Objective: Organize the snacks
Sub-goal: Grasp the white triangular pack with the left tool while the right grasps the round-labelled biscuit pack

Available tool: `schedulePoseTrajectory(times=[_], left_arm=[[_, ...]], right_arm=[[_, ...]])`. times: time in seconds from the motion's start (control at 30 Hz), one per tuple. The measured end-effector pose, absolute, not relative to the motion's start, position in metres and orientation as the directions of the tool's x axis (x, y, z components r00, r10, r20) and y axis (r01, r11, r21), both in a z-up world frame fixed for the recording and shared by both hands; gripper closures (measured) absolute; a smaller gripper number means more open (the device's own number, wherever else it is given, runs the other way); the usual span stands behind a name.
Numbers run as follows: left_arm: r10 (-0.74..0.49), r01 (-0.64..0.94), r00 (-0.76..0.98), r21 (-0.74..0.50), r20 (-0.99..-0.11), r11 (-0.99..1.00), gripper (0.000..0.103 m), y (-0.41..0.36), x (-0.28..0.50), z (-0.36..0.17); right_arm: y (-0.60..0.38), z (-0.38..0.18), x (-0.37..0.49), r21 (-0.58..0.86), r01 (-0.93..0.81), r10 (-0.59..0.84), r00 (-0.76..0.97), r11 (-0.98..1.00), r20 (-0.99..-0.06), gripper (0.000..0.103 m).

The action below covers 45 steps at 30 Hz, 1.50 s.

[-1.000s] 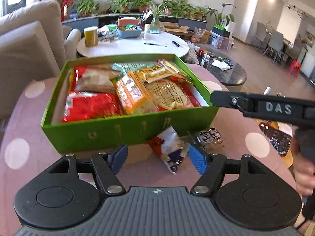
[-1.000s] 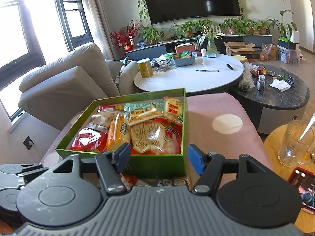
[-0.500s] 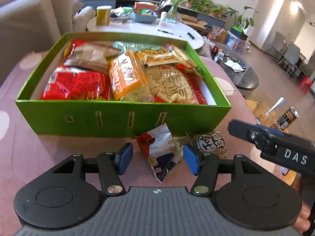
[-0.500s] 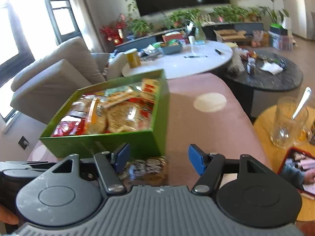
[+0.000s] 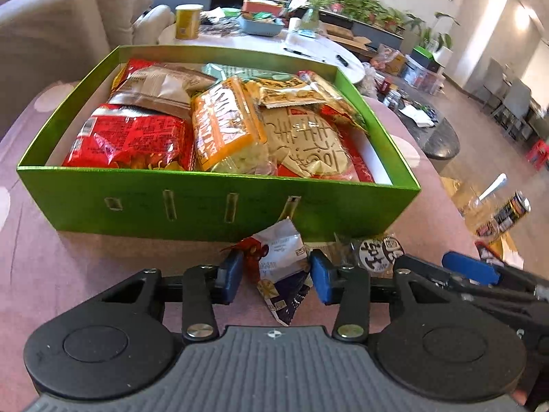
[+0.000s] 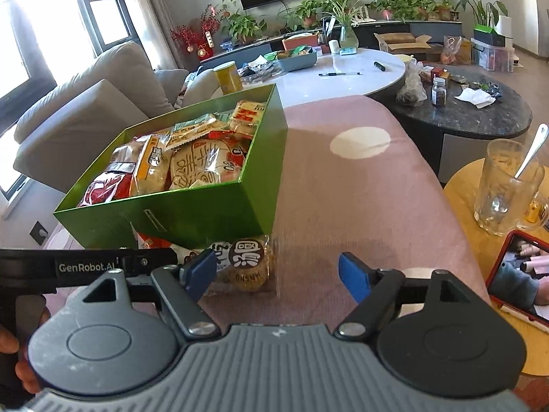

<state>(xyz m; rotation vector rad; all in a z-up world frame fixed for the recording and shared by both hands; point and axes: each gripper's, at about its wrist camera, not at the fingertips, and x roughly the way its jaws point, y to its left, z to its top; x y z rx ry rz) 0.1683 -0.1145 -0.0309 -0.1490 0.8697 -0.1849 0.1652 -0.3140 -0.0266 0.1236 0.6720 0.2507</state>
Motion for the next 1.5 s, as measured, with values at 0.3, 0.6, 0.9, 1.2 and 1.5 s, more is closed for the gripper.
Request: schedulePoseTrajectory(times=[0.3,0.6,0.9,1.2,1.5], left_arm=[[-0.243,0.142,0.613,-0.197,-0.752,0.970,0.069,-0.076,0.133,-0.028],[-0.249,0.136,0.645,-0.212,-0.722,0.968,0.038,-0.064,0.106,-0.015],[-0.208,0.152,0.673,-0.142,-0.709,0.978,0.049,-0.091,0.117,-0.032],[-0.238,0.179,0.669,-0.157,-0.704,0.971,0.069,-0.083,0.114,-0.032],[-0.255,0.213,0.675,-0.148,-0.692,0.966,0.072,-0.081,0.096,-0.029]], right_arm=[[-0.300,-0.027,0.163,0.160,-0.228,0.278,0.748,0.960,-0.603,0.026],[-0.275,-0.041,0.175,0.090,-0.167,0.185,0.741,0.982,-0.645,0.023],[-0.270,-0.040,0.169,0.032,-0.170,0.152,0.767,0.985,-0.623,0.024],[-0.273,-0.038,0.161,0.105,-0.208,0.228,0.747,0.972,-0.625,0.025],[-0.267,-0.023,0.140,0.126,-0.248,0.273,0.761,0.961,-0.589,0.025]])
